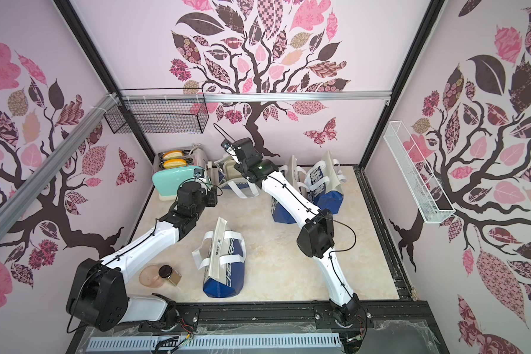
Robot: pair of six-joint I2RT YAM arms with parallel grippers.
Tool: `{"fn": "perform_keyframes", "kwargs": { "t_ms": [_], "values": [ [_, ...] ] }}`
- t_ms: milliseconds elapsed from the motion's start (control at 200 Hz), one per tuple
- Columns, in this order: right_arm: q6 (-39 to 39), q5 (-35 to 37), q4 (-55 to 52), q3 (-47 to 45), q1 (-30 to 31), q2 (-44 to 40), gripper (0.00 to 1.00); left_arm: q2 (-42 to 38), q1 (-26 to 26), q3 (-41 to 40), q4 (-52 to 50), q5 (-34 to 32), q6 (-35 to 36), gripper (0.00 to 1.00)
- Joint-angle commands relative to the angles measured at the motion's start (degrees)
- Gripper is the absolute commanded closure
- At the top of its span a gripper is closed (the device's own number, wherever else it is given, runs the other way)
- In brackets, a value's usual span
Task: Open the takeout bag
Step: Open the takeout bag at the center of the board, then place the takeout bag at the center of the board.
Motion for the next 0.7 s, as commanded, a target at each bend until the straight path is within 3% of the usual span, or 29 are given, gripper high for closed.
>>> {"fn": "perform_keyframes", "kwargs": {
  "t_ms": [0,310,695],
  "values": [
    [2.6,-2.5,-2.4,3.6,0.5,-5.0,1.00,-2.5,0.3,1.7,-1.6,0.5,0.4,0.40],
    [2.2,-2.1,-4.3,2.7,1.8,-6.4,1.00,-8.5,0.6,2.6,-6.0,-0.2,0.6,0.43],
    [2.1,-2.3,2.1,1.5,1.7,2.2,1.00,-15.4,1.4,1.7,-18.2,-0.3,-3.7,0.38]
  ]
}}
